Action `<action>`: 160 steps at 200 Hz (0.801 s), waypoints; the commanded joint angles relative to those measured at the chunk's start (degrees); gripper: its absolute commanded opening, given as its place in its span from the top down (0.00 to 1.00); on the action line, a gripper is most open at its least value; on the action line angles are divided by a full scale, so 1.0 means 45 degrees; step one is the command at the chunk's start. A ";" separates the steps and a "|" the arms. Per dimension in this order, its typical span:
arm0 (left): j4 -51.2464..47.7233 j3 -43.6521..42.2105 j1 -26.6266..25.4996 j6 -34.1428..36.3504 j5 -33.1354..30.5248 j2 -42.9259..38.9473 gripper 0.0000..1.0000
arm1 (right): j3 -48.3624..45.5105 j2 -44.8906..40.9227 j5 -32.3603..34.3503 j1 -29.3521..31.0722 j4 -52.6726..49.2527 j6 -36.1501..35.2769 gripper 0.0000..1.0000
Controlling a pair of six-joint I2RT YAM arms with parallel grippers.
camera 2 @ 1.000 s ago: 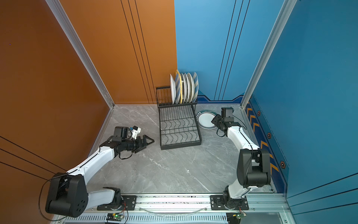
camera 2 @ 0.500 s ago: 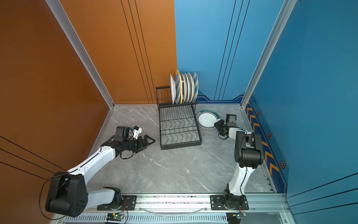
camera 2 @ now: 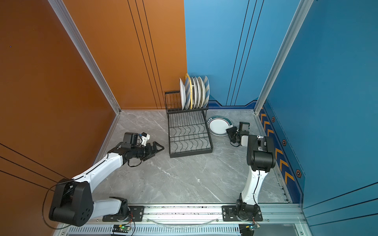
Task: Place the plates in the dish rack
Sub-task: 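Grip the edge of the green-rimmed plate with the right gripper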
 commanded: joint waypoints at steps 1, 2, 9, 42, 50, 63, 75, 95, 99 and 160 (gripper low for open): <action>-0.0022 0.0412 -0.0121 -0.0062 -0.0313 0.0148 0.02 | 0.0164 0.0495 -0.0163 -0.0039 0.0557 0.0593 0.57; -0.0016 0.0428 -0.0121 -0.0055 -0.0313 0.0149 0.02 | 0.0162 0.0495 -0.0163 -0.0045 0.0568 0.0606 0.57; -0.0010 0.0459 -0.0120 -0.0050 -0.0314 0.0186 0.02 | 0.0193 0.0495 -0.0183 -0.0014 0.0666 0.0643 0.58; -0.0012 0.0494 -0.0119 -0.0052 -0.0372 0.0276 0.02 | 0.0128 0.1182 -0.0237 0.0013 0.1195 0.0992 0.73; -0.0011 0.0504 -0.0103 -0.0059 -0.0371 0.0293 0.02 | 0.0087 0.1251 -0.0252 0.0011 0.1398 0.1109 0.79; -0.0027 0.0540 -0.0107 -0.0053 -0.0369 0.0315 0.02 | 0.0040 0.1339 -0.0242 0.0013 0.1639 0.1261 0.88; -0.0016 0.0562 -0.0116 -0.0061 -0.0372 0.0339 0.02 | -0.0020 0.1399 -0.0241 -0.0005 0.1832 0.1404 0.96; -0.0013 0.0597 -0.0111 -0.0039 -0.0370 0.0363 0.02 | -0.0054 0.1433 -0.0204 -0.0030 0.2083 0.1575 1.00; -0.0005 0.0583 -0.0121 -0.0031 -0.0372 0.0376 0.02 | -0.0057 0.1414 -0.0186 -0.0021 0.2114 0.1582 1.00; -0.0022 0.0651 -0.0121 0.0038 -0.0288 0.0325 0.02 | 0.0011 0.0399 -0.0086 -0.0124 0.1851 0.1260 1.00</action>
